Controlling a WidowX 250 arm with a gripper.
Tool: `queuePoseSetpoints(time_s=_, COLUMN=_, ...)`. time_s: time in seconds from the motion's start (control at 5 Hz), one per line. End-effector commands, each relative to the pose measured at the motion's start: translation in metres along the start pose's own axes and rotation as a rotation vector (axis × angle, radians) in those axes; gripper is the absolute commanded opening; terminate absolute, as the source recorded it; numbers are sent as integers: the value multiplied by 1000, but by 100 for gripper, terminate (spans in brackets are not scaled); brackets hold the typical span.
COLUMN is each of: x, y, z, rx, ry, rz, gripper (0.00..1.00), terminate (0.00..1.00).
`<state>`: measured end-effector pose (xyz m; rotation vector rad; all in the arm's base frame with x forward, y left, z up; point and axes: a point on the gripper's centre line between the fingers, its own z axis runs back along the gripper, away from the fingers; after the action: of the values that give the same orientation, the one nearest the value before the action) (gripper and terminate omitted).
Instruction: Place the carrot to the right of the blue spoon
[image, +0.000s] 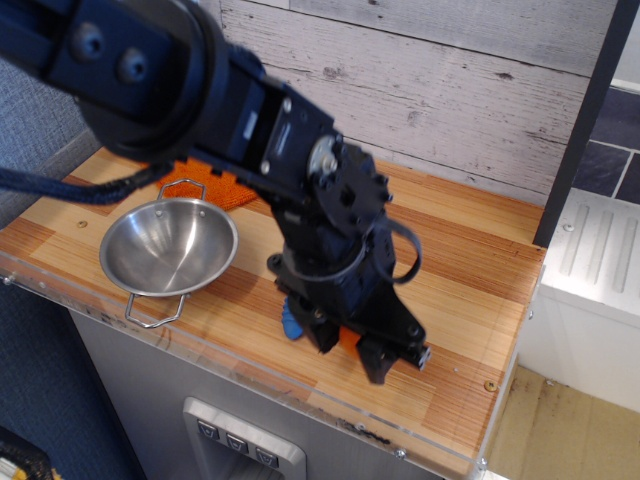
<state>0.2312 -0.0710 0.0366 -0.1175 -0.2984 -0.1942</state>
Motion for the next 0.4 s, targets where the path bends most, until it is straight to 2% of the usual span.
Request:
queuePoseSetpoints(time_s=0.0, x=-1, y=10, z=-2, rx=6, ry=5, rz=13, gripper=0, terminate=0)
queuePoseSetpoints(time_s=0.2, x=1, y=8, z=-5, rx=5, ry=10, rz=8, gripper=0, terminate=0)
